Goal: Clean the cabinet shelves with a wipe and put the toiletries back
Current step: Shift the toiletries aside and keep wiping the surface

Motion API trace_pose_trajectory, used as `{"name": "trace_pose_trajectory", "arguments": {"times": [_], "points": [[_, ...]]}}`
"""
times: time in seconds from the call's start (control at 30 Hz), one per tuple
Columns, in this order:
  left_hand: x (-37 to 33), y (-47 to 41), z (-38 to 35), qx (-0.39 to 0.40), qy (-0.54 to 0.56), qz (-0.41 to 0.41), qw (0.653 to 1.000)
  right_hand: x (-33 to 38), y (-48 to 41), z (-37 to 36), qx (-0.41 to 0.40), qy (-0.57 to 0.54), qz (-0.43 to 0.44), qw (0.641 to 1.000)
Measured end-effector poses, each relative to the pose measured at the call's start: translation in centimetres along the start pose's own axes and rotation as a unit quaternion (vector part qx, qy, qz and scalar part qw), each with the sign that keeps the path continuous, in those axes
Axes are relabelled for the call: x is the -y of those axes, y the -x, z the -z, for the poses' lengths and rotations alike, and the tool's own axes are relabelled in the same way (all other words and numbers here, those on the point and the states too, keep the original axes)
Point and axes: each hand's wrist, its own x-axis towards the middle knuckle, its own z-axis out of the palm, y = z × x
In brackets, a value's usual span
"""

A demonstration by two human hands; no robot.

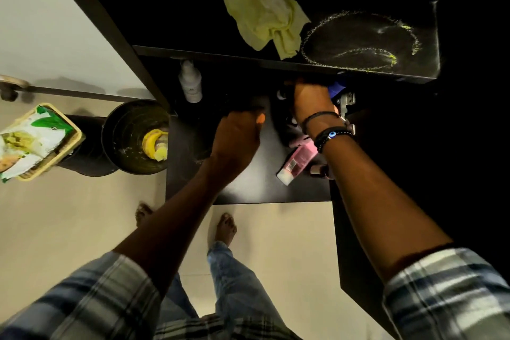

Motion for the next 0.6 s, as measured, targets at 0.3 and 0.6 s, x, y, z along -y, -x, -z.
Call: {"name": "trace_pose_trajectory", "arguments": {"times": [0.3, 0.6], "points": [[-1.2, -2.1, -4.1, 0.062, -0.02, -0.034, 0.997, -1.2, -0.4, -0.1, 0.061, 0.001, -0.007, 0.998], [-2.0, -2.5, -4.9, 0.068, -0.017, -0.035, 0.997, -1.5, -0.6, 0.1, 0.061, -0.008, 0.002, 0.998]]}}
